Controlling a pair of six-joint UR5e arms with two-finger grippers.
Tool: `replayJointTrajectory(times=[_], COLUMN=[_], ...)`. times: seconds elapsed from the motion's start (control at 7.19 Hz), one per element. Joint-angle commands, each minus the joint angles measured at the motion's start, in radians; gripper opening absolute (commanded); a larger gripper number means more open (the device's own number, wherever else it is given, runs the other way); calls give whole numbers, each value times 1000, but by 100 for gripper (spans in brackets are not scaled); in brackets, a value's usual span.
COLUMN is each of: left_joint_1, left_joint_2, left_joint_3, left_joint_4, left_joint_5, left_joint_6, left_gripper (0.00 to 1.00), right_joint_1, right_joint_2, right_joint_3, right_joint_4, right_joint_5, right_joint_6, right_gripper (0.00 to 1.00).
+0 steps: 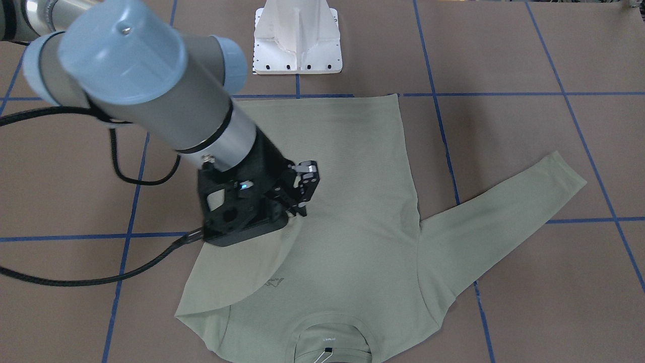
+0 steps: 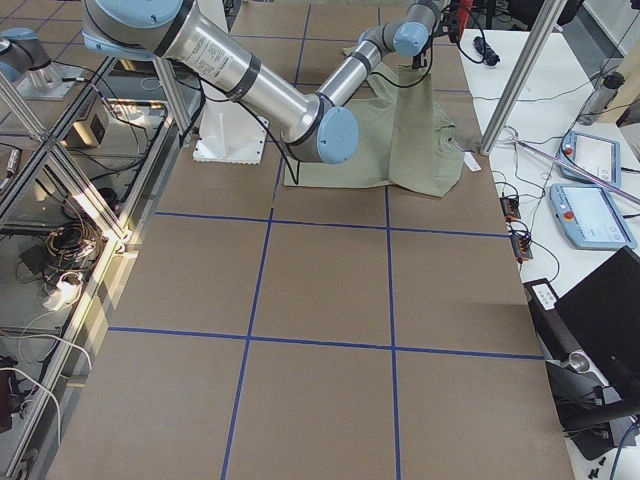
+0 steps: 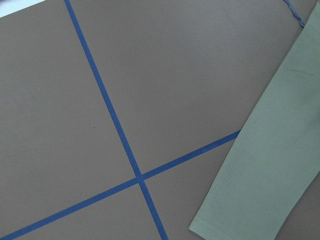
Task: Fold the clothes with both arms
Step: 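Carry the sleeve cuff across the shirt body toward the other sleeve with the right gripper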
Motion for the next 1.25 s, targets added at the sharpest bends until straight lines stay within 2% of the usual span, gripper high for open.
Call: replayJointTrajectory(times=[0.0,0.28,0.56,0.7,0.97,1.11], left_joint_1=[0,0,0,0,0,0], left_joint_2=[-6,-15,-15,-18,-53,-66], left_joint_3=[21,28,28,39,91,125], left_joint_4=[-1,-1,-1,-2,-26,-60], left_joint_5=[-1,-1,0,0,0,2], left_joint_6=[2,1,1,4,7,7], left_gripper=[100,100,100,100,100,100], right_joint_1=[-214,-369,-375,-375,-381,-391], right_joint_2=[58,37,19,22,72,98], right_joint_3=[5,-6,-41,-99,-165,-171], right_joint_4=[26,28,43,90,123,124], right_joint_5=[-234,-452,-491,-522,-537,-551], right_joint_6=[107,109,109,109,111,111], right_gripper=[0,0,0,0,0,52])
